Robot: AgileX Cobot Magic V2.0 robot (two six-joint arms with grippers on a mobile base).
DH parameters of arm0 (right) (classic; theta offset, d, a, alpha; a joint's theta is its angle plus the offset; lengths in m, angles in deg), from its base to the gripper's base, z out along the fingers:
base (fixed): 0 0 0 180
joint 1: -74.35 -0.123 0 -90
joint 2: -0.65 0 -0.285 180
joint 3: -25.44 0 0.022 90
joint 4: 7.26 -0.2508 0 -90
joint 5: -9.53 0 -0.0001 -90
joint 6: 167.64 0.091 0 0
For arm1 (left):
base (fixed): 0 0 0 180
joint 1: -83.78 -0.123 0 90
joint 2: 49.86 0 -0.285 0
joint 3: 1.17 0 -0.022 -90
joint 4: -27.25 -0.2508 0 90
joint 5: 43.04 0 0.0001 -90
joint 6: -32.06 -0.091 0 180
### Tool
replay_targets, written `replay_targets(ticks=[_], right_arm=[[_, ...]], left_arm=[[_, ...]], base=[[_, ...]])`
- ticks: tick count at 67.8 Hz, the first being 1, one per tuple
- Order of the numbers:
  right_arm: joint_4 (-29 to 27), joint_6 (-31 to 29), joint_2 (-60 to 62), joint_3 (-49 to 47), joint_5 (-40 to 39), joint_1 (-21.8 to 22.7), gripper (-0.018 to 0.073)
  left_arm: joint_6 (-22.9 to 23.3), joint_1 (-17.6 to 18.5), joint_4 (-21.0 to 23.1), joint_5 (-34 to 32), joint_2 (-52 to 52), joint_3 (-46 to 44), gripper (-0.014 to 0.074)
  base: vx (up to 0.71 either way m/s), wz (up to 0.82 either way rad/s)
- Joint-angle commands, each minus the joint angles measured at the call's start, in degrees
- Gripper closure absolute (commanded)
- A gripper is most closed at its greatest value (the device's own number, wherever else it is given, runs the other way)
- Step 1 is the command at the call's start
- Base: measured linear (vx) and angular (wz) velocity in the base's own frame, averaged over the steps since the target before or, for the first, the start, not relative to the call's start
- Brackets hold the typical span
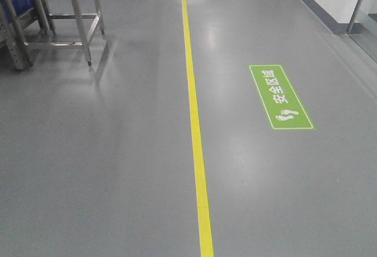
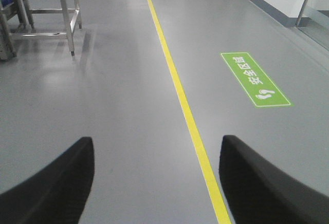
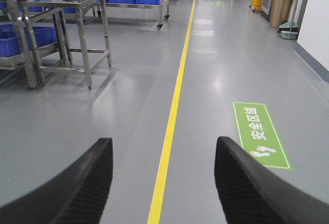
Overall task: Move and align brake pads A on conveyor
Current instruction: 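Drive forward along the yellow floor line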
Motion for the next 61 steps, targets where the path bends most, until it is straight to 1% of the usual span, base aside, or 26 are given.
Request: replay_targets(ticks=[1, 32, 61], right_arm=[[0.2, -0.6, -0.6, -1.4, -4.2, 0.2, 0.0144], [0.2, -0.6, -0.6, -1.4, -4.1, 0.2, 0.0144], [0.2, -0.6, -0.6, -1.4, -4.1, 0.2, 0.0144]], left_arm=[[0.3, 0.2, 0.1, -3.9, 0.9, -1.4, 0.0094], [0.3, 0.2, 0.1, -3.9, 0.9, -1.4, 0.0094], [0.3, 0.2, 0.1, -3.9, 0.9, -1.4, 0.0094]], base=[[0.6, -0.09], [0.62, -0.12], [0.67, 0.13]])
